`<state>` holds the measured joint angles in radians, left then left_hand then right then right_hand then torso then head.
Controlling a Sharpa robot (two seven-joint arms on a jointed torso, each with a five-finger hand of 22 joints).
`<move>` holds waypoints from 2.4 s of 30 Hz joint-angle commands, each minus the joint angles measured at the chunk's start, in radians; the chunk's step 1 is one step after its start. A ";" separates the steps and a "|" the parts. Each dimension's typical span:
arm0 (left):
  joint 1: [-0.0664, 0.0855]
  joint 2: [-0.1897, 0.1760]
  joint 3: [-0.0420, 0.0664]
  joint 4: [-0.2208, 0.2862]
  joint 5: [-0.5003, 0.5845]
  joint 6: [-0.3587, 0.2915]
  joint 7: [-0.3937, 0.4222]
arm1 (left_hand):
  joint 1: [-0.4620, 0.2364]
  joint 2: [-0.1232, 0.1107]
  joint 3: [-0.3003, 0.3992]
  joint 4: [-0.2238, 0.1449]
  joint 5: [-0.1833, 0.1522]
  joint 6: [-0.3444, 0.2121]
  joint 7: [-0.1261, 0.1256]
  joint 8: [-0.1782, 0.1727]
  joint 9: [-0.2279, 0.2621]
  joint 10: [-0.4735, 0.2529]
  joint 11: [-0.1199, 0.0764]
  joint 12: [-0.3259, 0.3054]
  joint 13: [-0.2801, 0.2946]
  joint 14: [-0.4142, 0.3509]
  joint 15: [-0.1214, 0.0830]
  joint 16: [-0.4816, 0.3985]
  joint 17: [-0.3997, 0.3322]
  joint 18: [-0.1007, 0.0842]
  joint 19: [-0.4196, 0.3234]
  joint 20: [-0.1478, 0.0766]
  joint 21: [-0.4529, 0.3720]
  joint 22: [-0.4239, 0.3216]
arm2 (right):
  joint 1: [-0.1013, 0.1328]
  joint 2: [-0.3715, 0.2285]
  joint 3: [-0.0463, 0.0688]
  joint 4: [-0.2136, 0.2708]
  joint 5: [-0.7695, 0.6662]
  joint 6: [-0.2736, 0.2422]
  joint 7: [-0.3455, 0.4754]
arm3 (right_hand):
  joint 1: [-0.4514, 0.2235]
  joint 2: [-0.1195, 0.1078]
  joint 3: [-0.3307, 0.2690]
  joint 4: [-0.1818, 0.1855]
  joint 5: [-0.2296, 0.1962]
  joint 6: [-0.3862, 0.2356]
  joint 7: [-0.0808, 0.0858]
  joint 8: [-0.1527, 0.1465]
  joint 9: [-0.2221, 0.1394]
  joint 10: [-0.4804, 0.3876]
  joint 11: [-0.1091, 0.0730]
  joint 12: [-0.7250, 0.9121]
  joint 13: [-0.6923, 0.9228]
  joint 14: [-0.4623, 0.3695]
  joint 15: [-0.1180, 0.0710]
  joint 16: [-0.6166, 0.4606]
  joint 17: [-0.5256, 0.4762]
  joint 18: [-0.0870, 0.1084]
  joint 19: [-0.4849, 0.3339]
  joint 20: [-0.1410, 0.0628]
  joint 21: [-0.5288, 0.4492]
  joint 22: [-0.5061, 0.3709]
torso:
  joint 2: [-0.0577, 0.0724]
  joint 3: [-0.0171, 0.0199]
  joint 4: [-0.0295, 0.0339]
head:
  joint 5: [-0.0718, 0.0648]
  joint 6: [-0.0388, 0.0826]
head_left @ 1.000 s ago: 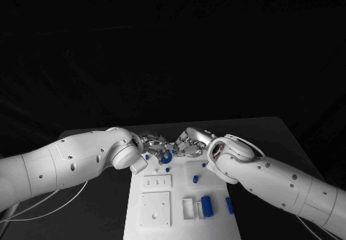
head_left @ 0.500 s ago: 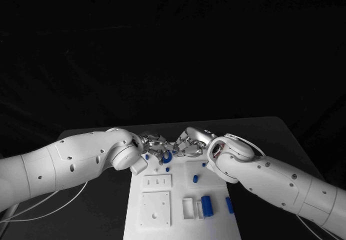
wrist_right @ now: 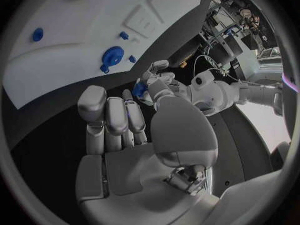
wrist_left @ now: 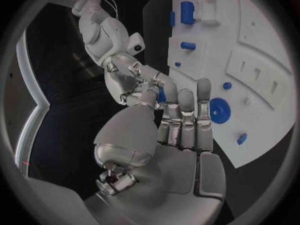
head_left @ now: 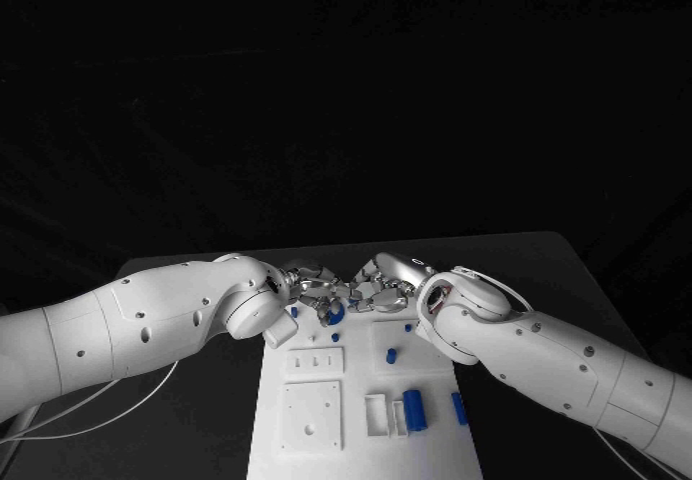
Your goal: Assemble the parts on the task board
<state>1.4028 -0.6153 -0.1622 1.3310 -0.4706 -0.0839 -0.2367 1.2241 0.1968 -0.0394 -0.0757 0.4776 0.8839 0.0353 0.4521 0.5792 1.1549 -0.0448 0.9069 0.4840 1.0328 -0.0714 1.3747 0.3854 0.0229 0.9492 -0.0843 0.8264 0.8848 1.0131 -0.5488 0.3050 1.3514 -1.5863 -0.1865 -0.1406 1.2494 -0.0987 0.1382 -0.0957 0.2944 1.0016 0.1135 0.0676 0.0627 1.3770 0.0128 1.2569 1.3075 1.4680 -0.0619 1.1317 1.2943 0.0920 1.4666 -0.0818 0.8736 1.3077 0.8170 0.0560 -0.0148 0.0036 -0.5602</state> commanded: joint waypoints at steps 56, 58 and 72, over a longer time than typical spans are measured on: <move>-0.049 -0.030 -0.079 0.046 -0.481 -0.181 -0.328 | -0.125 -0.034 0.030 -0.195 0.142 0.320 -0.085 -0.096 0.346 0.292 -0.052 -0.226 0.156 0.257 -0.057 -0.200 0.236 -0.001 0.221 -0.056 -0.175 0.198 | 0.028 -0.119 0.023 -0.137 0.238 -0.160 0.097 | 0.024 -0.009 -0.043 0.049 0.057 -0.075 0.009 -0.009 -0.004 -0.038 0.005 -0.038 0.020 -0.007 0.011 -0.038 -0.033 0.018 0.019 0.013 -0.087 0.091 | -0.065 0.0182 0.0061 | 0.039 -0.116; -0.057 -0.026 -0.079 0.044 -0.493 -0.184 -0.331 | -0.125 -0.035 0.031 -0.196 0.145 0.322 -0.085 -0.097 0.346 0.294 -0.052 -0.227 0.159 0.259 -0.057 -0.201 0.240 -0.001 0.230 -0.056 -0.197 0.225 | 0.031 -0.109 0.023 -0.152 0.239 -0.161 0.097 | 0.024 -0.009 -0.043 0.049 0.057 -0.075 0.009 -0.009 -0.004 -0.038 0.005 -0.038 0.020 -0.007 0.011 -0.038 -0.033 0.018 0.019 0.013 -0.087 0.091 | -0.067 0.0188 0.0058 | 0.038 -0.121; -0.106 -0.007 -0.079 0.036 -0.558 -0.211 -0.345 | -0.118 -0.039 0.028 -0.197 0.144 0.335 -0.084 -0.111 0.335 0.306 -0.048 -0.236 0.157 0.263 -0.051 -0.203 0.242 0.011 0.247 -0.042 -0.247 0.286 | 0.042 -0.071 0.023 -0.192 0.232 -0.160 0.096 | 0.025 -0.010 -0.037 0.045 0.057 -0.072 0.008 -0.009 -0.003 -0.041 0.005 -0.043 0.015 -0.008 0.011 -0.041 -0.035 0.018 0.019 0.013 -0.095 0.089 | -0.070 0.0202 0.0073 | 0.032 -0.138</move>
<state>1.2980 -0.6248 -0.2418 1.3663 -0.9907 -0.2750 -0.5730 1.0956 0.1522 -0.0082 -0.2701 0.6202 1.0736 0.0856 0.3414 0.5785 1.4532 -0.0924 0.6743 0.6421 1.2921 -0.1234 1.1764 0.6268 0.0231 1.1901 -0.1252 0.5823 1.1696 1.0550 -0.6209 0.3279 1.1593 -1.3521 -0.3445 -0.0555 1.2794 -0.1078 0.0972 -0.0512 0.3524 0.9219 0.1224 0.0616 0.0577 1.3417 0.0197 1.2181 1.3075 1.4649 -0.0517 1.0931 1.2604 0.0921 1.4666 -0.0747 0.7855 1.3073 0.7473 0.0766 -0.0079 0.0370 -0.6966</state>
